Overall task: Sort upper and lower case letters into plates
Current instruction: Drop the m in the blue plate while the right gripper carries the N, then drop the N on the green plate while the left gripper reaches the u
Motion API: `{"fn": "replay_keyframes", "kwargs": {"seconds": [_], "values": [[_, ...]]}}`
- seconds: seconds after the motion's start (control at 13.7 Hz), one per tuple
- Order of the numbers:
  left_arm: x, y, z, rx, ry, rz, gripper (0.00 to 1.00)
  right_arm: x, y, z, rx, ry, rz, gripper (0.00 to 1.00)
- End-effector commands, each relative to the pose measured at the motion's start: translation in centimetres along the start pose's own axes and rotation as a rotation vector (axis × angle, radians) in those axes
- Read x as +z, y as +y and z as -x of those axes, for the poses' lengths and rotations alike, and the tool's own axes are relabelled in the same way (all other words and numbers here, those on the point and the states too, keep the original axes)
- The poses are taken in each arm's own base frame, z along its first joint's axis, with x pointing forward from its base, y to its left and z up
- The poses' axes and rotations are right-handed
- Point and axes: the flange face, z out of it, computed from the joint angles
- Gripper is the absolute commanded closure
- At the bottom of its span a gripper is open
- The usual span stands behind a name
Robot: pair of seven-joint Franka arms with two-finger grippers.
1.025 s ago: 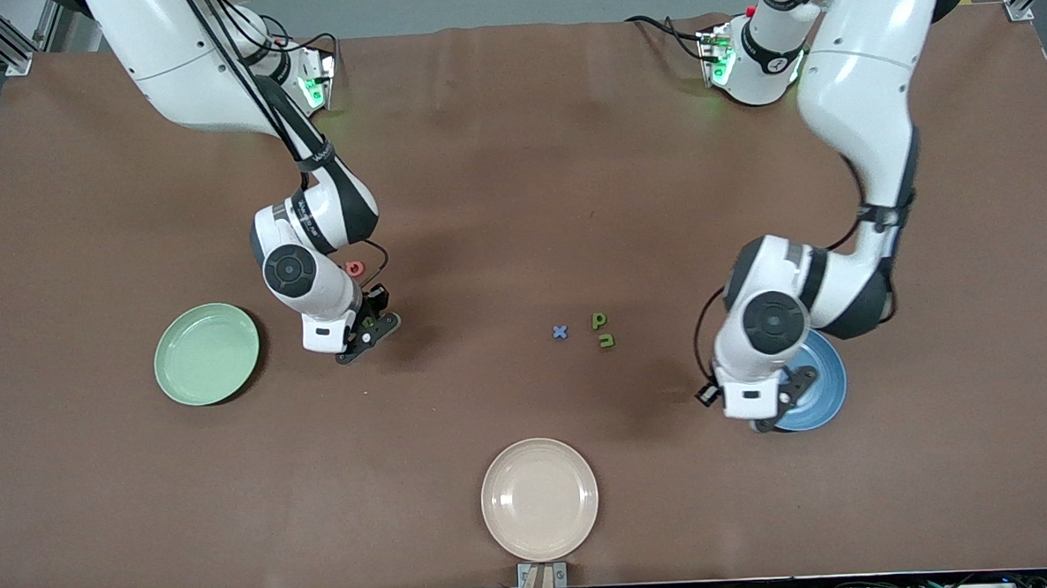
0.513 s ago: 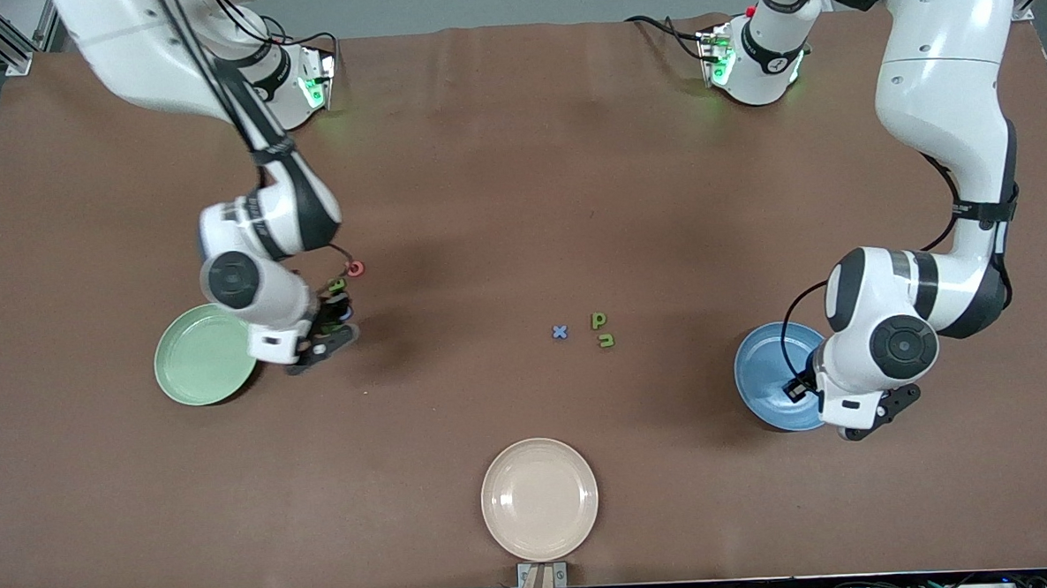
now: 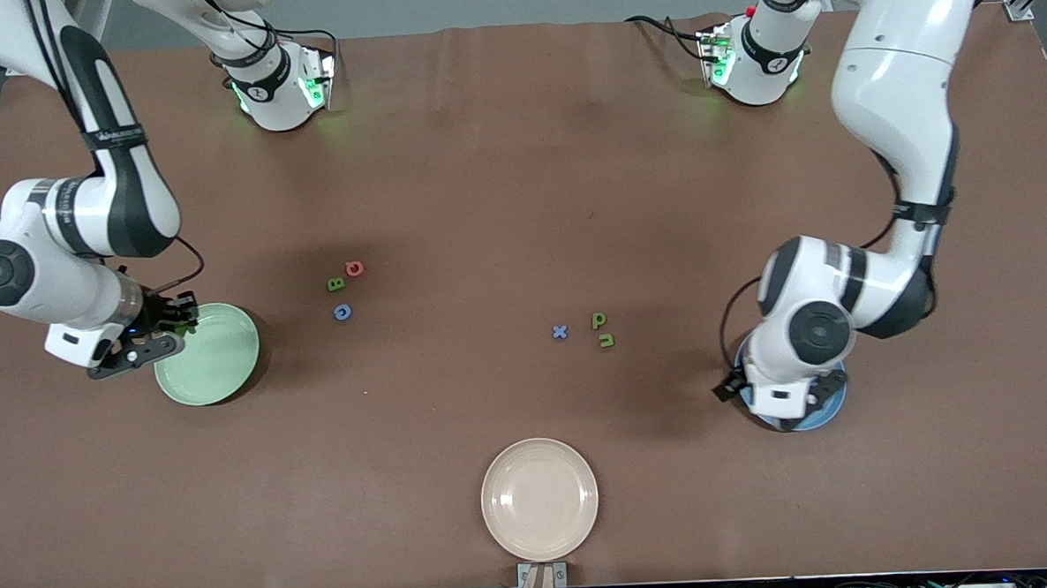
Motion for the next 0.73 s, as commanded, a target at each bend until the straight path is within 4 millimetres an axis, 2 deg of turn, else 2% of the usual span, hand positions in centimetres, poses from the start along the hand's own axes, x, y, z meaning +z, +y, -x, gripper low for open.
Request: {"fn": "replay_keyframes", "kwargs": {"seconds": [0.0,0.15,0.29,0.37,0.44,0.59,0.66], "values": [[0.5,3.4,5.0,0.027,0.000,-0.007,0.00,4.0,2.2,0.3,0.040,-0.002,-0.007,0.75],[2.6,5.6,8.6,0.055,-0.004,-0.007,0.02,7.3,4.5,0.3,0.075,0.025,-0.008,0.74],[3.4,7.4,10.6,0.039,0.018,0.057,0.05,10.5,5.8,0.1,0.097,0.046,-0.009,0.74],[4.3,8.2,12.2,0.036,0.019,0.055,0.06,11.5,6.1,0.0,0.103,0.055,-0.008,0.74],[4.4,8.9,13.8,0.046,0.023,0.058,0.08,12.1,6.3,0.0,0.109,0.051,-0.011,0.74],[5.1,9.2,14.2,0.051,0.026,0.070,0.12,12.7,6.4,-0.1,0.110,0.044,-0.015,0.70],[5.5,9.5,15.0,0.066,0.025,0.066,0.13,12.7,6.3,-0.2,0.108,0.042,-0.016,0.60]]}}
